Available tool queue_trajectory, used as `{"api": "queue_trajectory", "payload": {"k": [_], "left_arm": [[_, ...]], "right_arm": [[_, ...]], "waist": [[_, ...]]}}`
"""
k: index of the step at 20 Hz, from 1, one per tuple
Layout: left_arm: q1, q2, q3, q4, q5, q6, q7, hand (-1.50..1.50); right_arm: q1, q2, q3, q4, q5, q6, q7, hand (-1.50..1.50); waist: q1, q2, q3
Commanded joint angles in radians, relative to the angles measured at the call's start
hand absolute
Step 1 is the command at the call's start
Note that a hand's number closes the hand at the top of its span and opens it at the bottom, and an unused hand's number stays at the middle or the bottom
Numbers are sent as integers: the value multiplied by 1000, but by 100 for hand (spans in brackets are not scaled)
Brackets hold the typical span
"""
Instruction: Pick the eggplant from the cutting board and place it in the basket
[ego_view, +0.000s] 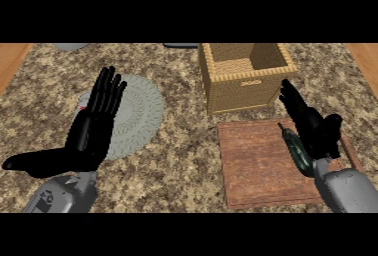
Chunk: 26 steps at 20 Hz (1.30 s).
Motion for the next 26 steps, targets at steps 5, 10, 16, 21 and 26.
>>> {"api": "queue_trajectory", "payload": {"k": [5,10,16,21,26], "left_arm": [[191,230,22,222,-138,53,152,0],[254,306,-7,315,-178,39,245,0],[285,324,26,325,-183,74,242,0],[284,342,22,321,-187,55,262,0],[264,349,17,308,-191,40,275,0]], "right_arm": [[-42,180,-259,-283,-256,-72,-277,150],[-23,114,-219,-427,44,-237,-396,-150],[267,33,-385,-324,289,-570,-183,-150],[527,-93,-326,-436,364,-454,73,-150],[681,-284,-225,-670,289,-137,98,-150]], "waist": [[-51,-39,11],[-64,-35,-12],[-151,-34,-23],[-115,-30,-22],[-98,-32,-17]]}}
